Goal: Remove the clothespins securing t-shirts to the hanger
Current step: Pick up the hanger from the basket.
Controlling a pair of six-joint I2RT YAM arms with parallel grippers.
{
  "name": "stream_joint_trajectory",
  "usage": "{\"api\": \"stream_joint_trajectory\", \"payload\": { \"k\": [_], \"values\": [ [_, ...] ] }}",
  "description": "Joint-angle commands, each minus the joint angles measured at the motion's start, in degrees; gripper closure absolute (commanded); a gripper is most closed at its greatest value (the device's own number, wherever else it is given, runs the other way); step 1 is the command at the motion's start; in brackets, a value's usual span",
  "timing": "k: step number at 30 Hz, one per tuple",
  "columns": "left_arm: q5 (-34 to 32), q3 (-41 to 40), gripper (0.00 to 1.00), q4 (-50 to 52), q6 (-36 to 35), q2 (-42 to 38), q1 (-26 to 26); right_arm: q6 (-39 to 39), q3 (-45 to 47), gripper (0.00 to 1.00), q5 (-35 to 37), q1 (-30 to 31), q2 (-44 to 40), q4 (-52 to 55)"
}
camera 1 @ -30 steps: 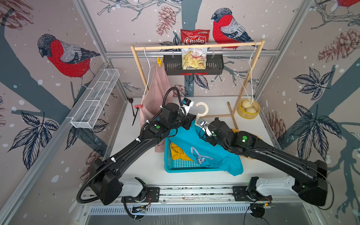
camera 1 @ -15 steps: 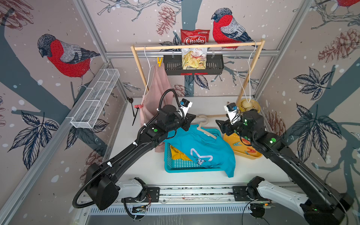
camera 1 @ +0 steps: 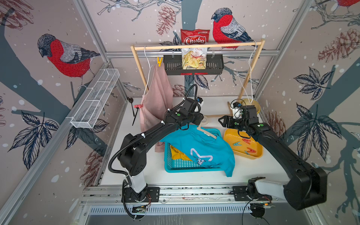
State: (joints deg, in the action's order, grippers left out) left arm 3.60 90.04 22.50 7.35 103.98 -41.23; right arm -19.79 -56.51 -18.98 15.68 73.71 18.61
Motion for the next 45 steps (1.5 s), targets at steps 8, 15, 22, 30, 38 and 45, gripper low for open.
{"api": "stream_joint_trajectory", "payload": {
  "k": [8,15,22,30,38,45],
  "values": [
    [-1.94,3.93,0.53,5.89,-0.36,6.58,-0.69,-14.27,0.85,0.28,-2.49,3.63,12.05,-17.63],
    [-1.1,1.55,0.53,4.66,-0.66,5.26,-0.69,-15.38,-4.49,0.29,-4.08,5.85,22.38,-18.52],
    [0.61,-2.22,0.53,2.47,-0.06,3.59,-0.69,-18.05,-6.02,0.32,-11.07,5.33,27.74,-22.74],
    [-0.56,-3.51,0.5,1.98,-0.41,1.7,-0.61,-20.47,-4.48,0.78,-15.67,5.17,26.05,-29.08],
    [-2.23,-7.0,0.47,-0.85,0.07,-5.7,-0.62,-13.53,-5.77,0.9,-10.29,7.76,17.33,-21.95],
    [-2.21,-16.22,0.46,-11.19,2.2,-17.26,-0.6,-9.4,-6.5,0.96,-1.34,13.42,8.46,-16.99]
  ]
}}
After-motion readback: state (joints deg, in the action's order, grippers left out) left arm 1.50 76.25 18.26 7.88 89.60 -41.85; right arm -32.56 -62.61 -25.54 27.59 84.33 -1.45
